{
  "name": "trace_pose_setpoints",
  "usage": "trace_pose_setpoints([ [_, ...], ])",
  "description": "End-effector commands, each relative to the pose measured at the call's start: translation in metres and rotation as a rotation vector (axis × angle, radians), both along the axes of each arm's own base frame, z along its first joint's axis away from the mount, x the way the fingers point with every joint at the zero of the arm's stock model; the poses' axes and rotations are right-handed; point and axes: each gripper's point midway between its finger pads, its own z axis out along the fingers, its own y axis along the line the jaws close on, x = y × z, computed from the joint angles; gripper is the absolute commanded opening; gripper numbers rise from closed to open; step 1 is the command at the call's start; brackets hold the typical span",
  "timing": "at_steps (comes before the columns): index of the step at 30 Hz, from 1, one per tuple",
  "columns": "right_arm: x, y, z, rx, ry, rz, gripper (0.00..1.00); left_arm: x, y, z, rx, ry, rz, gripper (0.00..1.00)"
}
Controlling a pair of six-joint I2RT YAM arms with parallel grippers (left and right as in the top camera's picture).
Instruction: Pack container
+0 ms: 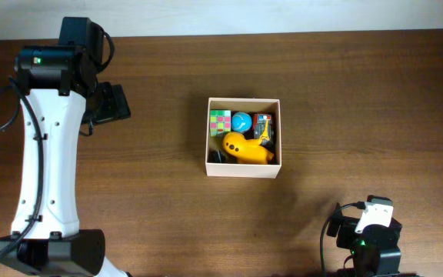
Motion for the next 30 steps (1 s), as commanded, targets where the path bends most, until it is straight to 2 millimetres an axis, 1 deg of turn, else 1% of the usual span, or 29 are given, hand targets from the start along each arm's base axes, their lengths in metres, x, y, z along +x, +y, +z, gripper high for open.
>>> trace_pose_setpoints([
  [1, 0.0, -0.001, -0.002, 0.009, -0.008, -0.01, 0.99, -0.002, 0.001, 0.01, 0.001, -0.03, -0.008, 0.99],
  [3, 0.0, -0.001, -0.002, 0.009, -0.008, -0.01, 0.99, -0.002, 0.001, 0.01, 0.001, -0.031, -0.008, 0.99],
  [5, 0.0, -0.001, -0.002, 0.009, -0.008, -0.01, 0.99, -0.005, 0.003, 0.017, 0.013, -0.05, -0.008, 0.99],
  [7, 0.0, -0.001, -0.002, 0.009, -0.008, -0.01, 0.99, -0.009, 0.01, 0.029, 0.05, -0.093, 0.003, 0.99],
  [8, 0.0, -0.001, -0.002, 0.009, -0.008, -0.01, 0.99, -0.01, 0.01, 0.035, 0.049, -0.123, 0.004, 0.99],
  [12, 0.0, -0.001, -0.002, 0.009, -0.007, -0.01, 0.99, -0.001, 0.009, 0.073, 0.034, -0.369, 0.008, 0.99],
  [13, 0.0, -0.001, -0.002, 0.009, -0.008, -0.01, 0.99, 0.002, 0.007, 0.083, 0.029, -0.434, -0.012, 0.99],
  [15, 0.0, -0.001, -0.002, 0.009, -0.008, -0.01, 0.99, 0.004, 0.0, 0.096, 0.03, -0.522, -0.109, 0.99],
  [18, 0.0, -0.001, -0.002, 0.009, -0.008, -0.01, 0.99, -0.002, -0.008, 0.108, 0.06, -0.639, -0.242, 0.99],
  [20, 0.0, -0.001, -0.002, 0.009, -0.008, -0.01, 0.99, -0.011, -0.007, 0.108, 0.097, -0.692, -0.284, 0.99],
  [22, 0.0, -0.001, -0.002, 0.009, -0.008, -0.01, 0.99, -0.023, -0.007, 0.101, 0.135, -0.729, -0.327, 0.99],
  [25, 0.0, -0.001, -0.002, 0.009, -0.008, -0.01, 0.98, -0.043, -0.005, 0.083, 0.183, -0.769, -0.375, 0.99],
  [28, 0.0, -0.001, -0.002, 0.009, -0.008, -0.01, 0.99, -0.06, -0.004, 0.065, 0.198, -0.832, -0.371, 0.99],
  [30, 0.0, -0.001, -0.002, 0.009, -0.008, -0.01, 0.99, -0.073, -0.002, 0.047, 0.206, -0.866, -0.362, 0.99],
])
